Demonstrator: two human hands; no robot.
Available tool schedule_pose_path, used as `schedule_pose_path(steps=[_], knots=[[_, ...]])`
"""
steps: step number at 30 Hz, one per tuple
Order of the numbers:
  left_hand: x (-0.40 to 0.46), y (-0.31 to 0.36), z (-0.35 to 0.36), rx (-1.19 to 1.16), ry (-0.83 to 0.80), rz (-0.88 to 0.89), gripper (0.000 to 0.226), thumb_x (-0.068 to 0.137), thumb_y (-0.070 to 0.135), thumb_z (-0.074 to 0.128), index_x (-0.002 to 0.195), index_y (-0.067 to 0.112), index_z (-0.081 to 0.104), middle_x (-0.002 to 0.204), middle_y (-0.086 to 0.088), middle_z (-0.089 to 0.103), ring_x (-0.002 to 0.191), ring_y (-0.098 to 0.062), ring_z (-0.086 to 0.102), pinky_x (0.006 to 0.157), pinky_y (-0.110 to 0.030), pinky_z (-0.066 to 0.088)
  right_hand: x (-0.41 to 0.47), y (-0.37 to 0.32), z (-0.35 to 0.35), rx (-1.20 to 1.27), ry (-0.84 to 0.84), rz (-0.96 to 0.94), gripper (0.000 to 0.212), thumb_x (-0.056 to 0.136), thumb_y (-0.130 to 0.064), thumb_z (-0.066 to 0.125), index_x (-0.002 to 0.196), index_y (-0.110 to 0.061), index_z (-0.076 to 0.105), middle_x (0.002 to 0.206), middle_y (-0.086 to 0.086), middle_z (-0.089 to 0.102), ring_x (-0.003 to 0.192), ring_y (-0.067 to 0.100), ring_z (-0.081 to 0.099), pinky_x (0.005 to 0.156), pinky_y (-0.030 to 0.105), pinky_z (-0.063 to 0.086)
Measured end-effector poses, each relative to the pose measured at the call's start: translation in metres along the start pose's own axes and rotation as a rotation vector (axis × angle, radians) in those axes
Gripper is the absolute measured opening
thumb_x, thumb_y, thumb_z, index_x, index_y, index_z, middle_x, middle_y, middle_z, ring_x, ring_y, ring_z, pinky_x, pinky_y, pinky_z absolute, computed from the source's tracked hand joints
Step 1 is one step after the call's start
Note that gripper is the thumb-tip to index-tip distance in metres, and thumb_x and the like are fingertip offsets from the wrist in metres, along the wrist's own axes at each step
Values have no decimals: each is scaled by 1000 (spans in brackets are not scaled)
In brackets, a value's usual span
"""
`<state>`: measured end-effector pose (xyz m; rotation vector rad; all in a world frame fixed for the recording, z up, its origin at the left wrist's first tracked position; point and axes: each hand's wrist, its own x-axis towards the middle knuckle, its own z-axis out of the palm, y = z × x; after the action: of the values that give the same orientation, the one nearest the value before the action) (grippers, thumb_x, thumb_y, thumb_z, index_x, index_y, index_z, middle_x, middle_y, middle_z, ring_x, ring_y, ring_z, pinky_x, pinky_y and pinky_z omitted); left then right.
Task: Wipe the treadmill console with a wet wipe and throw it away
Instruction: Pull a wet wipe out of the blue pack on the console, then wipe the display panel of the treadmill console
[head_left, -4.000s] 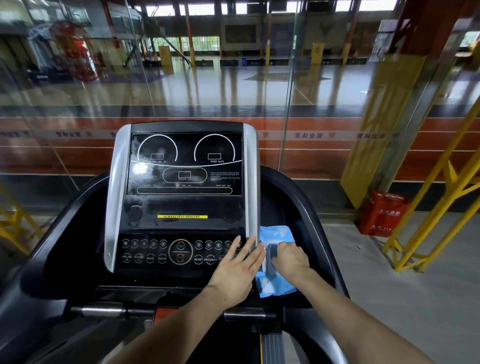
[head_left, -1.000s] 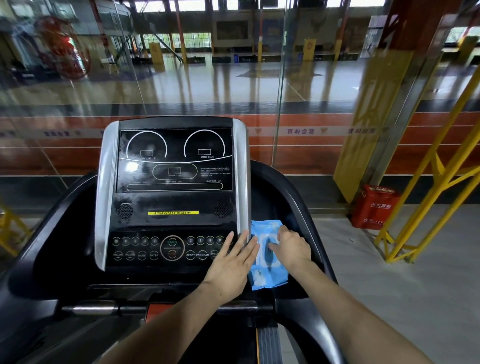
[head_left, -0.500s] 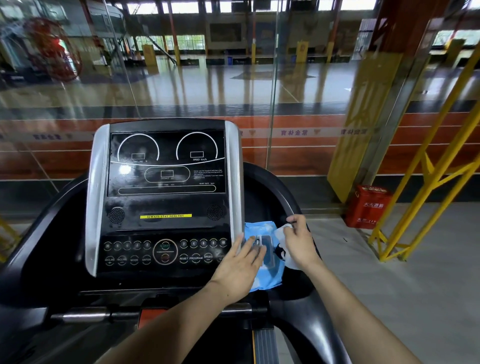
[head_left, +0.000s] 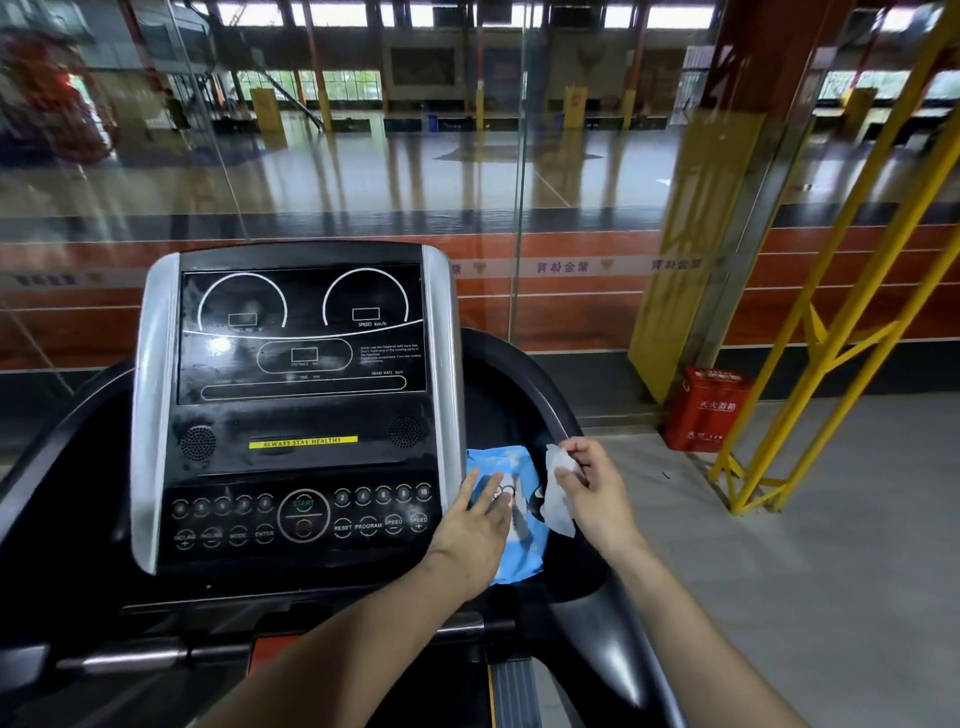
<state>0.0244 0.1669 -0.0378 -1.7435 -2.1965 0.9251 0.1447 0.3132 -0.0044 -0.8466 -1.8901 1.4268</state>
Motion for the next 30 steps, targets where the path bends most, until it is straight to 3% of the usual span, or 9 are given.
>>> schedule_pose_path(steps=[2, 4, 8, 10, 14, 17, 21, 25, 30], knots=[[-1, -6, -3, -88, 76, 0, 68, 104, 33, 41, 164, 11, 18, 174, -12, 12, 158, -38, -19, 122, -63, -19, -3, -6, 2, 63, 33, 5, 33, 97, 1, 65, 112, -28, 62, 109, -7, 71, 100, 7, 67, 82, 22, 52], [-8, -13, -4, -267, 189, -52, 65, 101, 25, 44, 162, 11, 27, 170, -10, 26, 160, -35, -7, 125, -56, -17, -6, -13, 6, 133, 71, 3, 32, 95, -1, 70, 113, -26, 62, 105, -4, 73, 93, 3, 68, 79, 19, 52], [-32, -36, -4, -487, 446, -177, 54, 86, 28, 59, 140, 18, 61, 142, -3, 62, 149, -32, 41, 123, -50, 32, -10, -36, 19, 214, 87, -50, 24, 93, -5, 74, 99, -27, 67, 92, -7, 76, 85, 7, 68, 78, 28, 52], [-38, -48, -6, -626, 570, -258, 46, 91, 29, 52, 134, 21, 63, 130, 3, 66, 137, -26, 52, 114, -43, 44, -13, -54, 27, 234, 75, -85, 21, 93, -7, 76, 91, -27, 70, 93, -8, 77, 88, 9, 69, 79, 29, 52], [-50, -82, -29, -839, 716, -435, 42, 103, 45, 36, 133, 29, 61, 120, 13, 68, 125, -14, 51, 103, -36, 43, -14, -91, 49, 261, 29, -160, 17, 95, -9, 75, 92, -26, 77, 95, -5, 77, 89, 11, 71, 83, 31, 54], [-60, -111, -41, -1163, 775, -485, 35, 104, 46, 51, 136, 33, 58, 124, 16, 69, 123, -8, 54, 102, -32, 44, -10, -117, 68, 283, -44, -172, 12, 96, -12, 74, 101, -21, 80, 103, -2, 79, 99, 18, 73, 88, 37, 56], [-84, -154, -52, -1782, 783, -499, 38, 97, 31, 72, 131, 39, 57, 107, 14, 77, 108, 2, 65, 88, -9, 42, -5, -154, 99, 287, -130, -209, 11, 97, -15, 73, 104, -20, 80, 97, -2, 80, 87, 10, 71, 75, 20, 54], [-109, -194, -40, -1857, 877, -569, 38, 95, 18, 74, 125, 36, 59, 89, 5, 75, 96, -6, 68, 89, -18, 46, 7, -180, 138, 273, -139, -265, 18, 94, -11, 77, 106, -24, 74, 90, -3, 75, 84, 12, 70, 78, 21, 54], [-142, -251, -5, -1822, 953, -591, 32, 98, 10, 69, 107, 41, 67, 89, 15, 70, 89, -9, 66, 83, -23, 51, 20, -200, 191, 196, -138, -316, 28, 95, -6, 74, 109, -28, 65, 99, -5, 69, 91, 9, 66, 81, 26, 54]])
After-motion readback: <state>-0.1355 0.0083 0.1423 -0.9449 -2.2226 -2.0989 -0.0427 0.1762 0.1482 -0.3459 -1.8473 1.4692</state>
